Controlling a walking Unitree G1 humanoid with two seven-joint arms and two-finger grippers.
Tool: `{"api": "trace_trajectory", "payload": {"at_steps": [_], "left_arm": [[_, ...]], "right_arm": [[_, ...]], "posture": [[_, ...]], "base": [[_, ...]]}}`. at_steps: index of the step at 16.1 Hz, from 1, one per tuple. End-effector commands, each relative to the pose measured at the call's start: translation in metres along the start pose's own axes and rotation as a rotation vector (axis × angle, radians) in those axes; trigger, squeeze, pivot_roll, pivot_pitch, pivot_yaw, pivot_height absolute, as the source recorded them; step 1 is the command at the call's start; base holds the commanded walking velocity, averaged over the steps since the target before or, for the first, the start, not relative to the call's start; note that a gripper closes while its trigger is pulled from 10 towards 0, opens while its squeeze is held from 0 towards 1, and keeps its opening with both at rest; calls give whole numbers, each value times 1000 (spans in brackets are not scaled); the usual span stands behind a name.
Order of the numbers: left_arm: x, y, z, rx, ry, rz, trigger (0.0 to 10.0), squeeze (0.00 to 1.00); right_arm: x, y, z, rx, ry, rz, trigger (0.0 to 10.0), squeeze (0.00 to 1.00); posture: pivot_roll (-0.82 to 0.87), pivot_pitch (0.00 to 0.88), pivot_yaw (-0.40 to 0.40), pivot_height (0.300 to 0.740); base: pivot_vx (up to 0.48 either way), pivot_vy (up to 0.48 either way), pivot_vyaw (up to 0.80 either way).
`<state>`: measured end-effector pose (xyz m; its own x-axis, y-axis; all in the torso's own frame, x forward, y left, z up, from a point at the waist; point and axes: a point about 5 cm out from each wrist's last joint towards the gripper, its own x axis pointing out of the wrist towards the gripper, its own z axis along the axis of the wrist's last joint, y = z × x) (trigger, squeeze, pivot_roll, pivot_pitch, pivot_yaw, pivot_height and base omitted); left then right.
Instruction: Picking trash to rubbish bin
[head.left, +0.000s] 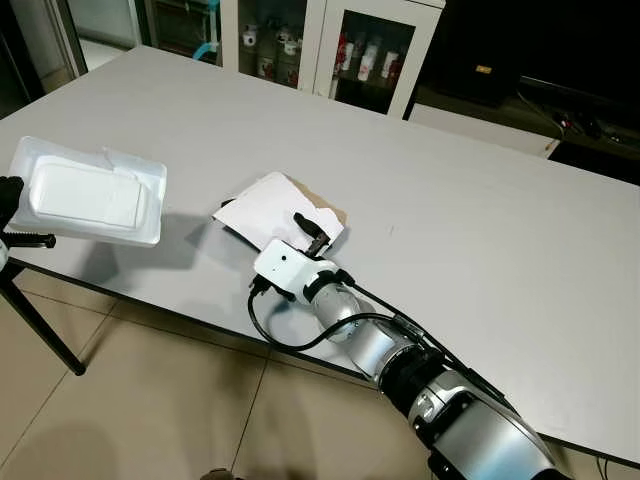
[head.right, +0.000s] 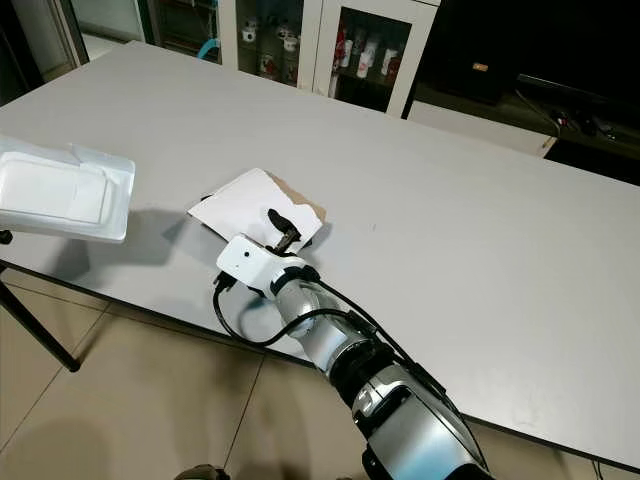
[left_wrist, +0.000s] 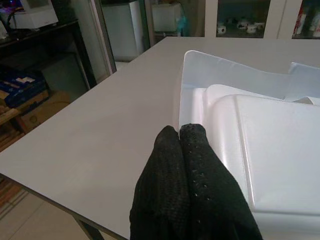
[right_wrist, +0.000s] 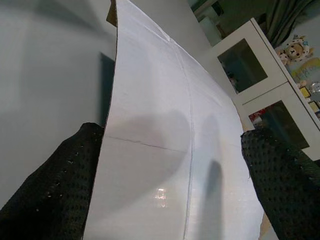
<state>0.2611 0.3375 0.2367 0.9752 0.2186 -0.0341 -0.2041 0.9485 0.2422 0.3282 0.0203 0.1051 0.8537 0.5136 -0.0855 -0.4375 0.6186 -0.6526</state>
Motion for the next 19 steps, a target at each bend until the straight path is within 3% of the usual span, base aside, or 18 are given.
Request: {"api": "trace_trajectory", "payload": {"at_steps": [1, 7, 8, 9, 19], "left_arm": [[2, -2, 3, 18, -10, -12, 0, 0], [2, -2, 3, 18, -10, -12, 0, 0], [3, -7, 3, 23, -9, -30, 0, 0], [4, -12, 3, 27, -9, -50, 0, 0], [2, -17, -1, 12, -13, -47, 0, 0]], "right_arm": [[5, 7, 17, 16, -40, 10, 10000, 0], [5, 7, 17, 16, -40, 10, 10000, 0], [4, 5, 7, 20, -21, 3, 0, 0], [1, 3, -6, 37, 3, 14, 0, 0], [3, -4, -4, 54, -29, -26, 0, 0]], "posture": [[93, 75, -116, 740], [93, 75, -116, 740], [96, 72, -114, 740], [96, 72, -114, 740], [95, 67, -108, 740]], "base": [[0, 0, 0], [0, 0, 0], [0, 0, 0], [0, 0, 0], [0, 0, 0]]}}
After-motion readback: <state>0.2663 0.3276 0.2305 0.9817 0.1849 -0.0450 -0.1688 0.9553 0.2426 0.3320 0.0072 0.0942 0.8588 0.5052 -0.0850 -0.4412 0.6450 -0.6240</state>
